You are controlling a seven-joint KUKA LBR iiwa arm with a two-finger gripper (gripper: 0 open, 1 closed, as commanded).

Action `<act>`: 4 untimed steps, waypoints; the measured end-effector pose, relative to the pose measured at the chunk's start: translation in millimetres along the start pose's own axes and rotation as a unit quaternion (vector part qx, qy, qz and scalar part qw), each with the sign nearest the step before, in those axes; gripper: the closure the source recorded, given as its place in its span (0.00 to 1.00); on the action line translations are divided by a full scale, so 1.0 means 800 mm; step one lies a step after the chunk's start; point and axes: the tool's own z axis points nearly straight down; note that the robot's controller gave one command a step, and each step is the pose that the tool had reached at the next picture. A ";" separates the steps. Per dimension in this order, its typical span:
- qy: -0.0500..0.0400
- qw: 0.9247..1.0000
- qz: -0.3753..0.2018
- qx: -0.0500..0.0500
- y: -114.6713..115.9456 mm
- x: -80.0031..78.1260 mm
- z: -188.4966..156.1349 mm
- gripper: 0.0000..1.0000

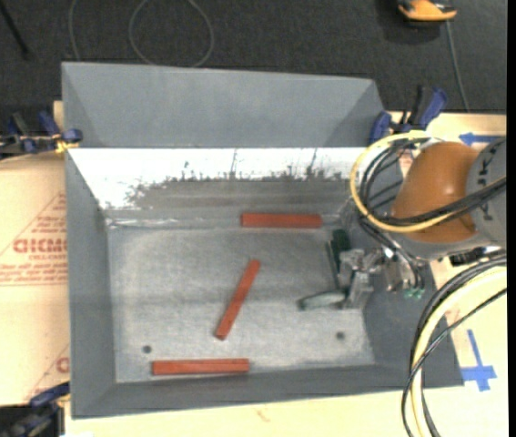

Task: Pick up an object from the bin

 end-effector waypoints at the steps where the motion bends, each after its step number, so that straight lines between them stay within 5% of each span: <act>1: 0.001 1.000 -0.006 0.000 0.023 0.028 -0.175 1.00; 2: 0.005 1.000 -0.005 -0.001 0.023 0.029 -0.169 0.00; 3: 0.002 0.972 -0.235 -0.002 -0.001 0.072 0.004 0.00; 4: 0.001 0.823 -0.568 -0.003 0.056 0.072 0.004 0.00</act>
Offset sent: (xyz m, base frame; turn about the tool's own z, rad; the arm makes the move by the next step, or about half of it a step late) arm -0.0247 0.0214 0.1344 -0.0087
